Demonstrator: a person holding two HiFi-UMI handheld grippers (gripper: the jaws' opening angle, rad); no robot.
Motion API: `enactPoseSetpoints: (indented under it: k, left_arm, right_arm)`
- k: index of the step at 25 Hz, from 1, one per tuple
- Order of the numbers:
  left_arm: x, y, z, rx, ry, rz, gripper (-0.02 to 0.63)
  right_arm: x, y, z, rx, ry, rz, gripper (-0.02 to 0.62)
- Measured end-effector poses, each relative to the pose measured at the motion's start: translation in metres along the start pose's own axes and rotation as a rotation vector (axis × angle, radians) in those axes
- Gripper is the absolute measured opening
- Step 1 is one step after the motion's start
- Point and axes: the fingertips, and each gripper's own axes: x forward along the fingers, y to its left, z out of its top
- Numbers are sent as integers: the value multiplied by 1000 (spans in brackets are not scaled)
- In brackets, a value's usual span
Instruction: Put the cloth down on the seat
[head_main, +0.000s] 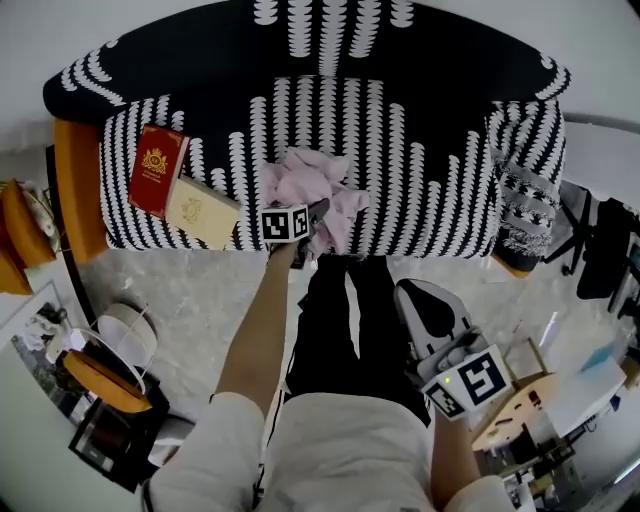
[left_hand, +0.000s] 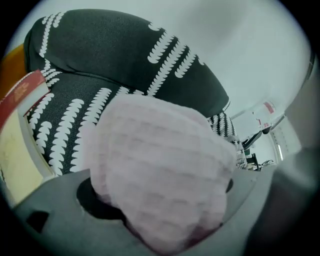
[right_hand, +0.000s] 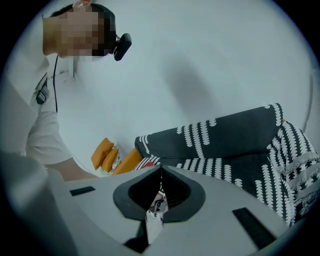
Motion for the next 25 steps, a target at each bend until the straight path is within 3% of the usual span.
enactPoseSetpoints:
  k: [12,25]
  left_arm:
    - [-34,-1,9,-54,-23,-6,449]
    - [-93,-28,11,-41,-66,-39,448]
  right_arm:
    - [-9,18,25,-46,-46,4,9]
    - [-31,51,53,-123,-98,22,9]
